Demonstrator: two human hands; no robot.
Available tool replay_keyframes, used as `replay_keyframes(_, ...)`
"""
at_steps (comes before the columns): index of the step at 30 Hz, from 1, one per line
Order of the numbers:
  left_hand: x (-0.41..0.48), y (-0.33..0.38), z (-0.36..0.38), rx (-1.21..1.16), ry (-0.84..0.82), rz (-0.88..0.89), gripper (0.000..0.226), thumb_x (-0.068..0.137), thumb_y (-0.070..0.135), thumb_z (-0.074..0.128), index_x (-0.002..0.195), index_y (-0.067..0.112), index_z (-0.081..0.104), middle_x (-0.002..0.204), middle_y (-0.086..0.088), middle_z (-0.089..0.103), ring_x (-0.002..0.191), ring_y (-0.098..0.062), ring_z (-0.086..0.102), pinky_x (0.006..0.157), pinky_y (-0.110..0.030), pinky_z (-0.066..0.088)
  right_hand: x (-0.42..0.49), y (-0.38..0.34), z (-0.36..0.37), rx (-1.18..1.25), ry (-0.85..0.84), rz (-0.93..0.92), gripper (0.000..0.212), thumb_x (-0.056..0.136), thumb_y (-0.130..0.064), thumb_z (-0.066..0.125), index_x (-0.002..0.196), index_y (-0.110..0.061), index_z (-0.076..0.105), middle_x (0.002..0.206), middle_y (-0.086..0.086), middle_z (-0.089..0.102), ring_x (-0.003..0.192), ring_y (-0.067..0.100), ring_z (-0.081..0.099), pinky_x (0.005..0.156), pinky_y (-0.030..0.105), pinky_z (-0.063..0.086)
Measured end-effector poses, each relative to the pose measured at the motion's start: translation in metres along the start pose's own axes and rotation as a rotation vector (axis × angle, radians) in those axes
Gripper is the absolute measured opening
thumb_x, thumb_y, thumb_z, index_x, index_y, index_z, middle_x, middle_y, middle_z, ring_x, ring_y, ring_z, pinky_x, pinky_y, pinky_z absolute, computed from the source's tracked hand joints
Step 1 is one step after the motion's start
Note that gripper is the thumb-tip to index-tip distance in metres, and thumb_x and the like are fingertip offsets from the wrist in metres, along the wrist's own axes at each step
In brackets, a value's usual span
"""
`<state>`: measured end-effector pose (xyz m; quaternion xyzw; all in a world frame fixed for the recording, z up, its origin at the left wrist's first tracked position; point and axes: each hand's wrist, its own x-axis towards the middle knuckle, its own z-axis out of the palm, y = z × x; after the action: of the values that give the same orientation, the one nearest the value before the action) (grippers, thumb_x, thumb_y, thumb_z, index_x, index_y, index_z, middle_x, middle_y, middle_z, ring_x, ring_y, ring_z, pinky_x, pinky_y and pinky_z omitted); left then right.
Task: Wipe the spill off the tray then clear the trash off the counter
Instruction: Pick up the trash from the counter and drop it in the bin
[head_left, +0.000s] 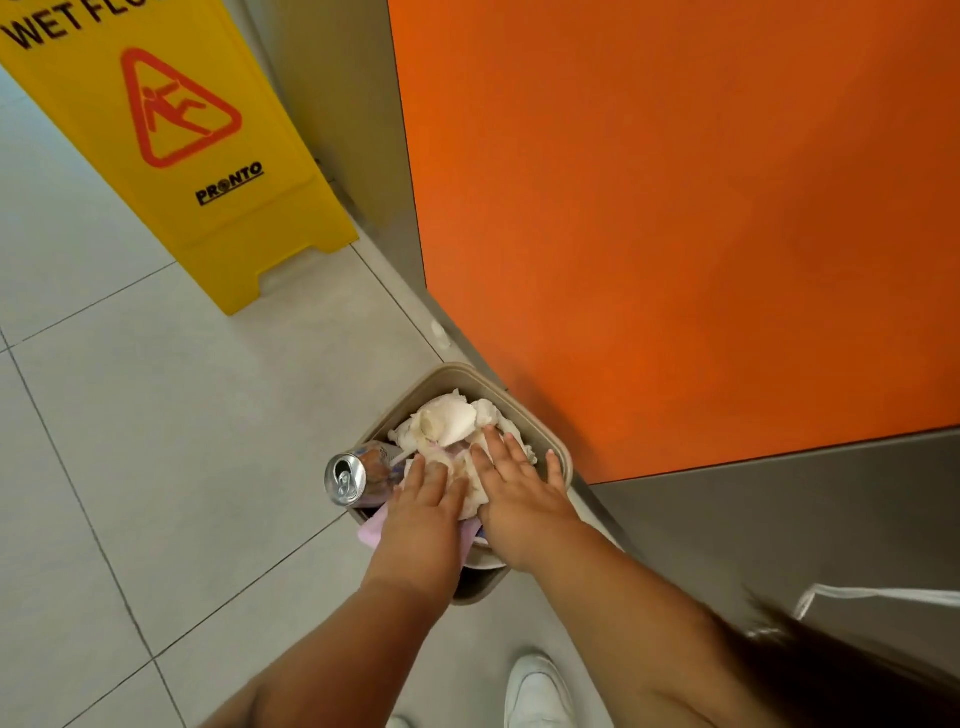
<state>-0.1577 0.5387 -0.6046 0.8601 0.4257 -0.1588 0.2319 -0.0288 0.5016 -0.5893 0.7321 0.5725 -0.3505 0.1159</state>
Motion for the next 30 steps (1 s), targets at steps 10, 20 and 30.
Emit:
replay_keyframes(10, -0.026, 0.004, -0.035, 0.156, -0.112, -0.096, 0.068, 0.095, 0.048, 0.034, 0.147, 0.042, -0.009, 0.16, -0.005, 0.0, 0.146, -0.035, -0.007, 0.117, -0.052, -0.002, -0.036, -0.004, -0.041, 0.152, 0.024, 0.005, 0.079, 0.093, -0.034, 0.048, 0.149, -0.035, -0.007, 0.156, -0.01, -0.023, 0.145, 0.014, -0.015, 0.115, 0.049, -0.007)
replay_keyframes(20, -0.088, 0.03, -0.156, 0.063, -0.031, -0.041, 0.048, 0.099, 0.033, 0.033, 0.146, 0.028, 0.024, 0.148, 0.006, 0.035, 0.142, -0.017, 0.021, 0.115, -0.044, 0.013, -0.122, -0.019, -0.122, 0.547, 0.292, 0.038, 0.044, 0.094, -0.024, 0.05, 0.137, -0.026, 0.044, 0.144, -0.007, 0.036, 0.131, 0.017, 0.037, 0.109, 0.034, 0.034)
replay_keyframes(30, -0.169, 0.069, -0.306, -0.214, -0.002, 0.155, 0.035, 0.095, 0.033, 0.048, 0.131, 0.03, 0.05, 0.13, 0.009, 0.052, 0.116, -0.011, 0.051, 0.095, -0.02, 0.038, -0.29, -0.045, -0.233, 0.886, 0.577, -0.053, 0.036, 0.09, -0.007, 0.057, 0.08, -0.041, 0.063, 0.1, -0.015, 0.059, 0.096, -0.007, 0.054, 0.082, 0.005, 0.038)
